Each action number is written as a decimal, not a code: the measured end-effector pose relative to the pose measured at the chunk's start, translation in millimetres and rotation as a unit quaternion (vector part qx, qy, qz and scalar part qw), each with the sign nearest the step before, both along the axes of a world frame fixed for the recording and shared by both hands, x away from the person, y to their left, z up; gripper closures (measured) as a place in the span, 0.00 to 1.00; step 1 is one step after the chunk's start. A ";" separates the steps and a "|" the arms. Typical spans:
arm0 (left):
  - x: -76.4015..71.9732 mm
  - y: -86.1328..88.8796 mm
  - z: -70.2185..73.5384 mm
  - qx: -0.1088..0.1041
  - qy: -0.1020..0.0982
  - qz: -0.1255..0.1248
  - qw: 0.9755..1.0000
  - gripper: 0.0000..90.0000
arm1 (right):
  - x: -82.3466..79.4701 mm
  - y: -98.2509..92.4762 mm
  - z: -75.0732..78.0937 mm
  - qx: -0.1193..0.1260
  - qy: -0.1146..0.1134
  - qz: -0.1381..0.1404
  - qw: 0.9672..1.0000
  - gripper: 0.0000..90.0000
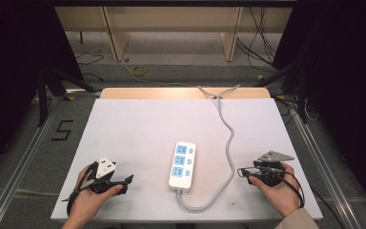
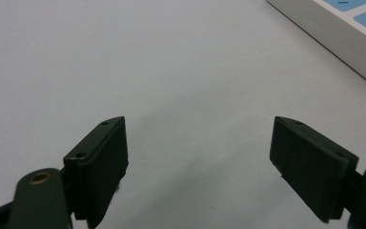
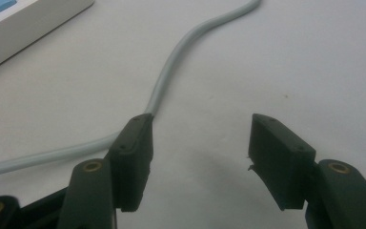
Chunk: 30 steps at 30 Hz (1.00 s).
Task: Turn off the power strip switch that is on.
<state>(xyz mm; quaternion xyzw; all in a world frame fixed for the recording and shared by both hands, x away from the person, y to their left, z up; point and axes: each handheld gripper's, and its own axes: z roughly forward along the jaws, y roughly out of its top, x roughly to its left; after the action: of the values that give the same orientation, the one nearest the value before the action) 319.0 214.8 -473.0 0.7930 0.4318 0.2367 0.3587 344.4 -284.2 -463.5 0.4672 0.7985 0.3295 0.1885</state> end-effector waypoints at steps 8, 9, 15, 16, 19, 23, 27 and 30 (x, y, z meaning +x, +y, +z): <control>-0.3 -2.6 -1.0 0.005 0.002 -0.003 1.000 0.23 | -0.4 6.8 10.9 -0.009 0.020 0.010 1.000 0.61; -0.3 -2.6 -0.9 0.006 -0.001 -0.004 1.000 0.23 | -0.5 7.0 12.2 -0.011 0.019 0.010 1.000 0.66; 0.0 -3.3 -0.8 0.008 -0.001 -0.005 1.000 0.23 | 0.5 7.2 20.1 -0.038 0.026 0.010 0.999 1.00; 0.1 -3.5 -0.8 0.008 -0.002 -0.005 1.000 0.24 | 0.5 7.3 20.9 -0.039 0.028 0.009 0.999 1.00; 0.2 -4.2 -0.7 0.010 -0.004 -0.006 1.000 0.24 | 1.0 8.2 22.5 -0.040 0.035 0.006 0.999 1.00; -0.1 -5.1 -0.7 0.010 -0.004 -0.006 1.000 0.24 | 1.2 10.8 24.1 -0.044 0.035 0.009 0.998 1.00; -0.1 -5.5 -0.6 0.012 -0.006 -0.006 1.000 0.24 | 1.5 14.3 26.0 -0.047 0.034 0.017 0.998 1.00; -0.1 -5.9 -0.9 0.013 -0.006 -0.007 1.000 0.24 | 1.8 16.6 27.0 -0.048 0.034 0.022 0.998 1.00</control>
<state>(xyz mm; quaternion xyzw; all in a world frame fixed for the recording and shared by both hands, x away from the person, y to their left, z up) 318.9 208.9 -473.8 0.7993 0.4212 0.2441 0.3524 346.2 -267.6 -436.5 0.4510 0.8294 0.2788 0.1761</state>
